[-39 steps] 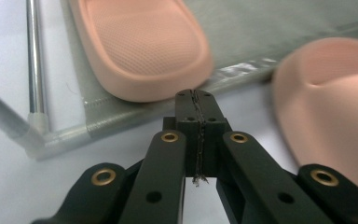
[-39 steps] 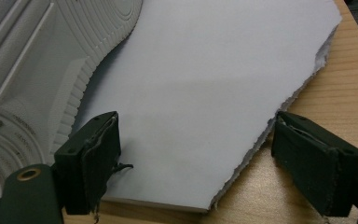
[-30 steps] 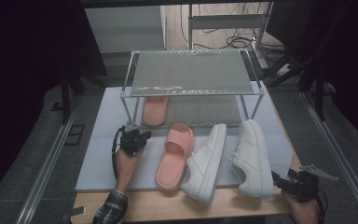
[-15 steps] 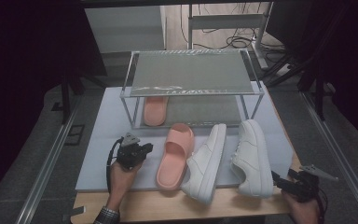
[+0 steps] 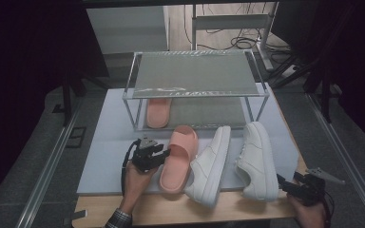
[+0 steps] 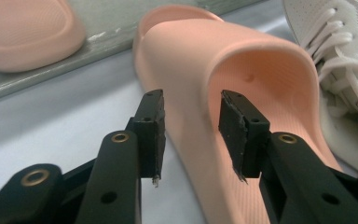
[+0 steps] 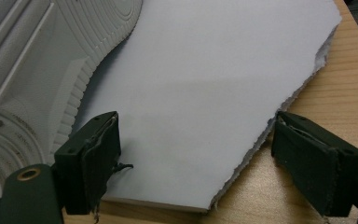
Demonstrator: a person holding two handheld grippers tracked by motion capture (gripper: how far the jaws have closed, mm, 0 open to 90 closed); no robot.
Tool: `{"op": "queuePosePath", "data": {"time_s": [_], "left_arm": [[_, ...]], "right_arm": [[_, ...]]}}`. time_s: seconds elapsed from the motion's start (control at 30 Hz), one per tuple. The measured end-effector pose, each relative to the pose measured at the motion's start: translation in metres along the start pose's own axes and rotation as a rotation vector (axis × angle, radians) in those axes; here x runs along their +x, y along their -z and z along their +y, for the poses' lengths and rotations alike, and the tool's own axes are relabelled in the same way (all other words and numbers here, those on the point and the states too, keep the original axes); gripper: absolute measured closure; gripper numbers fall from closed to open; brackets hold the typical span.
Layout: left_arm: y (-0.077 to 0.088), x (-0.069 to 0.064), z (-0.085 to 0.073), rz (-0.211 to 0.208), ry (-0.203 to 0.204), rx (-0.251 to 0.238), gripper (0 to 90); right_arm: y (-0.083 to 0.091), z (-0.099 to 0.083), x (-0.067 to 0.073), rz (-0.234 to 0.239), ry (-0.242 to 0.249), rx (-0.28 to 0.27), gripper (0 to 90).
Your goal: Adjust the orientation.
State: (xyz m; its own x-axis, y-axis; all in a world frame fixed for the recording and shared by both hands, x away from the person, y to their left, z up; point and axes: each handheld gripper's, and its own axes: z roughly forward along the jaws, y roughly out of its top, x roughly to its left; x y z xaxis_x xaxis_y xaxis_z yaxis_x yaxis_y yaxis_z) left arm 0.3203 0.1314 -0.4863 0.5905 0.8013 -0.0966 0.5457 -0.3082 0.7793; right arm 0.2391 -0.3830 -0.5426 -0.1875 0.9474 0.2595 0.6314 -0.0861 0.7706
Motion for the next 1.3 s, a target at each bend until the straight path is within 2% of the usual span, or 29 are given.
{"op": "queuePosePath", "data": {"time_s": [0.07,0.27,0.33,0.43,0.7,0.9,1.3], "left_arm": [[-0.006,-0.002,0.003,0.012,-0.012,0.013,60.3],[-0.017,-0.004,0.009,0.035,0.0,0.035,65.2],[-0.017,-0.003,0.009,0.044,0.008,0.034,68.6],[-0.014,-0.001,0.01,0.033,0.03,0.03,72.0],[-0.012,0.002,0.014,0.055,0.036,0.034,79.3],[-0.009,0.002,0.021,0.056,0.011,0.041,79.6],[-0.012,0.004,0.044,0.092,0.025,0.009,80.5]], "right_arm": [[0.0,0.0,0.0,0.0,-0.001,0.001,16.2],[0.0,0.0,0.0,0.0,0.0,0.0,16.2],[0.0,0.0,0.0,0.001,0.0,-0.001,16.2],[0.0,0.0,0.0,0.001,0.0,0.0,16.2],[0.0,0.0,0.0,0.001,-0.001,0.0,16.2],[0.0,0.0,0.0,0.0,0.001,-0.001,16.2],[0.0,0.0,0.0,0.0,0.003,0.0,16.2]]}}
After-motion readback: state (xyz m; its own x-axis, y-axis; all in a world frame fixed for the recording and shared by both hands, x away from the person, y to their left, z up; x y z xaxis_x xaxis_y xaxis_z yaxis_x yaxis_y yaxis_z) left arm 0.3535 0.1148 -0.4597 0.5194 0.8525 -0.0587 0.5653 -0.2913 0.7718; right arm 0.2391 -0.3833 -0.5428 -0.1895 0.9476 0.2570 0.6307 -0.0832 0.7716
